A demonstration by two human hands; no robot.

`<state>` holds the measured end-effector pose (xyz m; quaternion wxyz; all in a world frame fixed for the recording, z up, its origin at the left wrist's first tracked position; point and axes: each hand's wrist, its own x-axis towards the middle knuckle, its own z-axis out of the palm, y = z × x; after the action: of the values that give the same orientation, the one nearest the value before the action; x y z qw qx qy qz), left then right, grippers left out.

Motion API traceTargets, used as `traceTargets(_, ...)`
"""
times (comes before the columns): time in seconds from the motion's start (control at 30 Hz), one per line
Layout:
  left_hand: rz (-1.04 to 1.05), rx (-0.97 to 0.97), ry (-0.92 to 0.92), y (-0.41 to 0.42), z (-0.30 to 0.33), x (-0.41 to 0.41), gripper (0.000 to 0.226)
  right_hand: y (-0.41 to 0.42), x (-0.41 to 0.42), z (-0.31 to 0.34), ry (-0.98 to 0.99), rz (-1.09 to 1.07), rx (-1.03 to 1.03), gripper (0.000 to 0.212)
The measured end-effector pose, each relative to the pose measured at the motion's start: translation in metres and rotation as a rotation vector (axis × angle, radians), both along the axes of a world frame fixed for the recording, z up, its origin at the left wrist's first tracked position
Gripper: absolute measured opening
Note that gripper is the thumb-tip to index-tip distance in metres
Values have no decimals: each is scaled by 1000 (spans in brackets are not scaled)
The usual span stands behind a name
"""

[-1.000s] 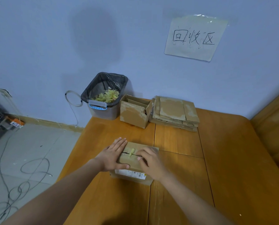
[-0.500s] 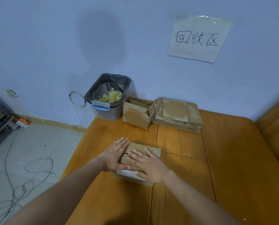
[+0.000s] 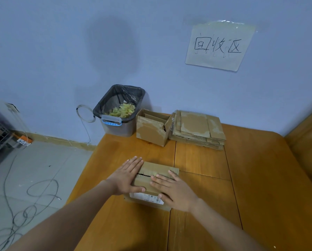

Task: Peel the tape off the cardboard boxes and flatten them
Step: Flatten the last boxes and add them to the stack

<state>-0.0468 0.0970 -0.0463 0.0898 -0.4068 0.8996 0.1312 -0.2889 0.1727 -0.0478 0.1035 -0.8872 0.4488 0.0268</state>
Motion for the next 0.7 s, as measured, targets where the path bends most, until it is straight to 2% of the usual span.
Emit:
traceTargets(0.43, 10, 12, 0, -1, -1, 1, 112, 15, -8, 3, -138, -58, -52, 55)
traceTargets(0.6, 6, -6, -7, -2, -2, 2, 112, 12, 2, 11, -295, -23, -365, 34)
traceTargets(0.7, 9, -33, -41, -1, -1, -3, 111, 5, 9, 8, -169, -20, -300, 45)
